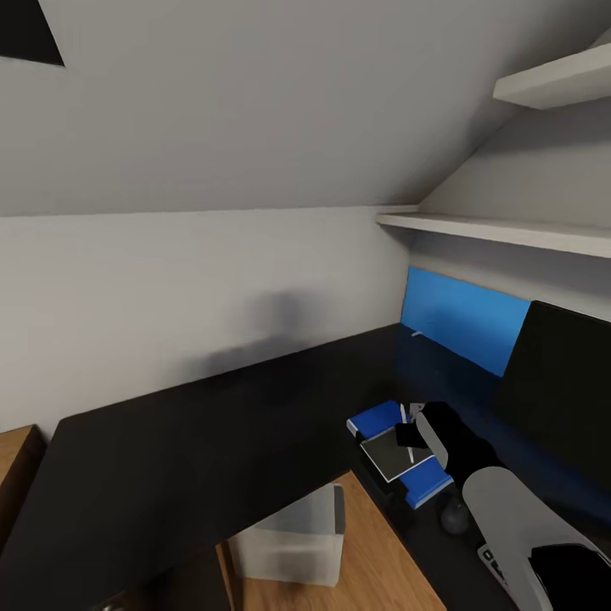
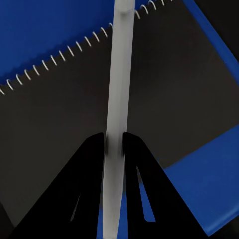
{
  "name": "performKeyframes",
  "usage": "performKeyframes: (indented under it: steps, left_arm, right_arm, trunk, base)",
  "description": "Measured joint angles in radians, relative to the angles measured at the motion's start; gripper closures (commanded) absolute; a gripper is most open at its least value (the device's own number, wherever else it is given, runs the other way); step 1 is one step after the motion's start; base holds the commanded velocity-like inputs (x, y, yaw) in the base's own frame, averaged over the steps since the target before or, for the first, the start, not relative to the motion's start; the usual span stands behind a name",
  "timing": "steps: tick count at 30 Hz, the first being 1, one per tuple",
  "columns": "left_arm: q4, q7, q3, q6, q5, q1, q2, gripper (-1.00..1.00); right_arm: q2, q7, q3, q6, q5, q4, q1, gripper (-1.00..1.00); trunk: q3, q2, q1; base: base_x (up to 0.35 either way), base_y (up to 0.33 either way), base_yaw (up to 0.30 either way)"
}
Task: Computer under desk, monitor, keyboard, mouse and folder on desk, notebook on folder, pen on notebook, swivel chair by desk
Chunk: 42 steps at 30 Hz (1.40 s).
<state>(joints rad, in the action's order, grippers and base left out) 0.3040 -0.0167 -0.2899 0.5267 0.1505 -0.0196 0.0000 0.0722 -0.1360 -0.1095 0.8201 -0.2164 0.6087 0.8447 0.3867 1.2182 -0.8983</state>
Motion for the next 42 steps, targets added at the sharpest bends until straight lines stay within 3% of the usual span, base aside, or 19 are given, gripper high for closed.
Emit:
performKeyframes:
  steps: [17,40,41,42]
  left_arm:
    - [0.000,0.000,-0.001,0.000,0.000,0.000,0.000,-1.00]
    - [0.000,0.000,-0.001,0.000,0.000,0.000,0.000,-1.00]
    - [0.000,0.000,-0.001,0.000,0.000,0.000,0.000,-1.00]
    - [0.000,0.000,-0.001,0.000,0.000,0.000,0.000,-1.00]
  right_arm:
    - [0.000,0.001,0.000,0.000,0.000,0.000,0.000,1.00]
    - [0.000,0.000,-0.001,0.000,0.001,-0.001,0.000,1.00]
    - [0.000,0.000,-0.001,0.000,0.000,-0.001,0.000,-1.00]
    - [0.000,0.000,-0.001,0.000,-0.001,-0.001,0.000,-1.00]
  trunk:
    - [0.053,0.119,-0.065]
    - [0.053,0.119,-0.065]
    - [0.053,0.119,-0.065]
    - [0.053,0.119,-0.065]
  base:
    - [0.000,0.000,0.000]
    - [0.000,0.000,0.000]
    - [0.000,0.000,0.000]
    - [0.000,0.000,0.000]
